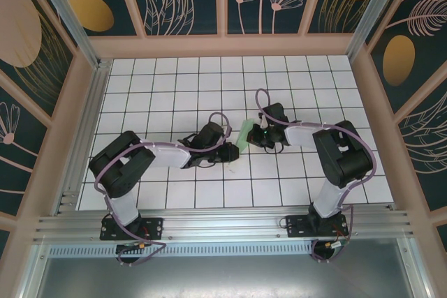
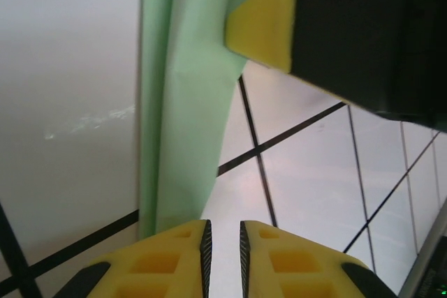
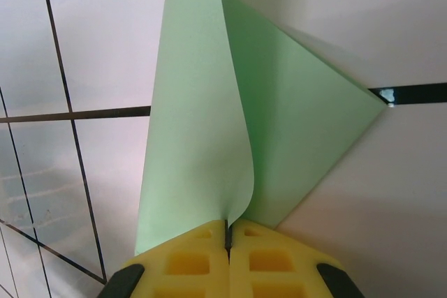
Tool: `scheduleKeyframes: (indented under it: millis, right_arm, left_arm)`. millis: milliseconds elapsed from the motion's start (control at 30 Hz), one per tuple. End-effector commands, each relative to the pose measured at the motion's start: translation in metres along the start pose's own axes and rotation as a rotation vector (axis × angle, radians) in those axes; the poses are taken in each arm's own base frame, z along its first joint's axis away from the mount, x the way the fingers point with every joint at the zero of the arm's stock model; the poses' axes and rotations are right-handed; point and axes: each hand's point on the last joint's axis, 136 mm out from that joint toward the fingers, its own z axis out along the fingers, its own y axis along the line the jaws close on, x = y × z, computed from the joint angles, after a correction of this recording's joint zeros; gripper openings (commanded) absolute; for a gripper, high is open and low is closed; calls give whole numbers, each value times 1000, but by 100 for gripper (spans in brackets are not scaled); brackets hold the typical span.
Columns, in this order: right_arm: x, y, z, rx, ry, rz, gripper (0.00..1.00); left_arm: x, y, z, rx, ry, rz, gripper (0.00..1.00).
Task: Fold a paper plane with a square sheet of paper (pick it up from the middle)
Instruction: Fold the wing for the fifth time at the center of the table.
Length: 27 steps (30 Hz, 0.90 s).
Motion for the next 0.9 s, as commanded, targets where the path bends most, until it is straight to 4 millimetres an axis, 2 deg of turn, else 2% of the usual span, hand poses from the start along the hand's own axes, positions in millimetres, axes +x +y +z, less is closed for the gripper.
scheduleKeyframes:
  millis: [0,233,467,600,867]
  right_arm:
    - [14,-33,12,113,47,24,6]
    - [15,-34,13,112,53,25,7]
    - [15,-29,13,90,58,24,8]
    - [12,-23,11,63,54,24,14]
    - [-21,10,-10,-53,-40,-2,22]
  left_arm:
    - [-25,-27,-4,73,-81,-12,22]
    - [-30,-9,17,-10,-83,-23,17]
    - [-17,15,22,-84,-51,-35,14]
    - [-12,25,22,-116,-46,-45,12]
    - [-3,39,21,-153,-38,-61,10]
